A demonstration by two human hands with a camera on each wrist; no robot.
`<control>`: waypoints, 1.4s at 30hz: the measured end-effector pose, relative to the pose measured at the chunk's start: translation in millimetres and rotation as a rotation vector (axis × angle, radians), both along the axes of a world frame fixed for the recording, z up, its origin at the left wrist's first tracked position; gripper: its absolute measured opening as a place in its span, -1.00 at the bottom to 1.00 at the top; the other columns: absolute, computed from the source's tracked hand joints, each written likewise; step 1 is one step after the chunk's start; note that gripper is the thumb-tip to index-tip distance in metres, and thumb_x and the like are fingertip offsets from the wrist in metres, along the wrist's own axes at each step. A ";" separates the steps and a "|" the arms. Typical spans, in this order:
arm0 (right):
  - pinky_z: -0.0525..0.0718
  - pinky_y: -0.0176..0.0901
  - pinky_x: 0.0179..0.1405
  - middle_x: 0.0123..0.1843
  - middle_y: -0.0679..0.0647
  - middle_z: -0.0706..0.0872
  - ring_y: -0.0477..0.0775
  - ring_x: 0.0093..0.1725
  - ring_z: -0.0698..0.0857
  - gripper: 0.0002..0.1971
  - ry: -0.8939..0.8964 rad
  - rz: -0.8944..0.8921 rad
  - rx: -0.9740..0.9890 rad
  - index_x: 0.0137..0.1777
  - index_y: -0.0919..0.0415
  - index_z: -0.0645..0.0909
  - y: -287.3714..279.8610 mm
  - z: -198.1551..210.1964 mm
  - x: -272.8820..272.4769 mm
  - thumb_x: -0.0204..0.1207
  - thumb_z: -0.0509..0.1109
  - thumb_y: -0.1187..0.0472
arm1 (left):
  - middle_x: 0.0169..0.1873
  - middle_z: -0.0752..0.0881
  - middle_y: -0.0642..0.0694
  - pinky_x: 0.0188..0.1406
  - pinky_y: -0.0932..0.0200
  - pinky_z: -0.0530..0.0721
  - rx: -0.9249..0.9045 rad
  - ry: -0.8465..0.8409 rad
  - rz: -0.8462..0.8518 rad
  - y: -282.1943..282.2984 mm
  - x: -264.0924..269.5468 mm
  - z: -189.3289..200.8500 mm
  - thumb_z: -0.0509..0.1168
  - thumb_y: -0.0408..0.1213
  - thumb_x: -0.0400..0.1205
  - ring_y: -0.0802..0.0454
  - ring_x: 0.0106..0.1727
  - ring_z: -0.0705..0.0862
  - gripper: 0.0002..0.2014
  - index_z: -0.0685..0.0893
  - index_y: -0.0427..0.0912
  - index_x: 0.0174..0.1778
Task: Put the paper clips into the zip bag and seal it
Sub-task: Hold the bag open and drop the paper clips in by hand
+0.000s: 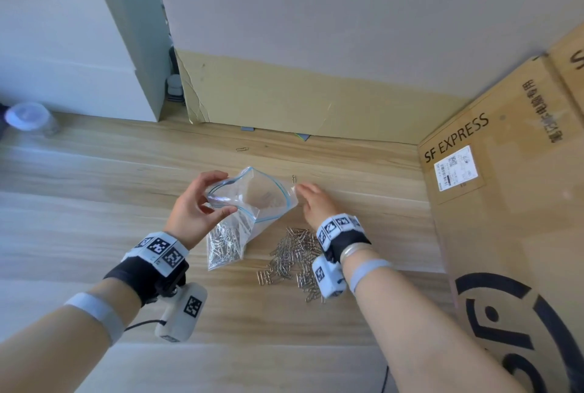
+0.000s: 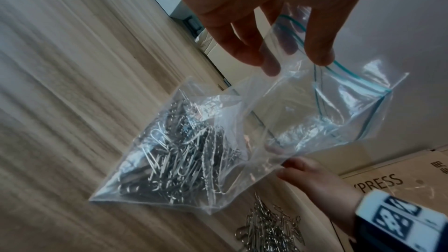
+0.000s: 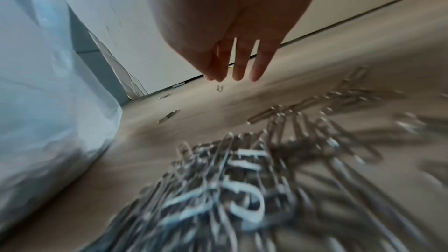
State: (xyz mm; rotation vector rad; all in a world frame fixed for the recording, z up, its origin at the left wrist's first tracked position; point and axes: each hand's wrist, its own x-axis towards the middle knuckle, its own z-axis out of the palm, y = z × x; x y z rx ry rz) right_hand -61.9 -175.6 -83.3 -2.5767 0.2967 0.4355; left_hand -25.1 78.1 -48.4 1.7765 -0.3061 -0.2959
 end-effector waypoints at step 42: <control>0.05 -0.16 0.51 0.66 0.04 -0.01 0.04 0.60 0.08 -0.54 0.265 0.274 0.154 0.59 0.15 0.00 61.6 11.9 129.1 0.70 -0.08 0.27 | 0.08 0.57 0.26 -0.16 0.49 0.55 0.003 -0.011 0.148 10.3 15.2 -8.3 0.50 -0.40 0.38 0.50 0.04 0.58 -0.49 0.49 -0.01 0.19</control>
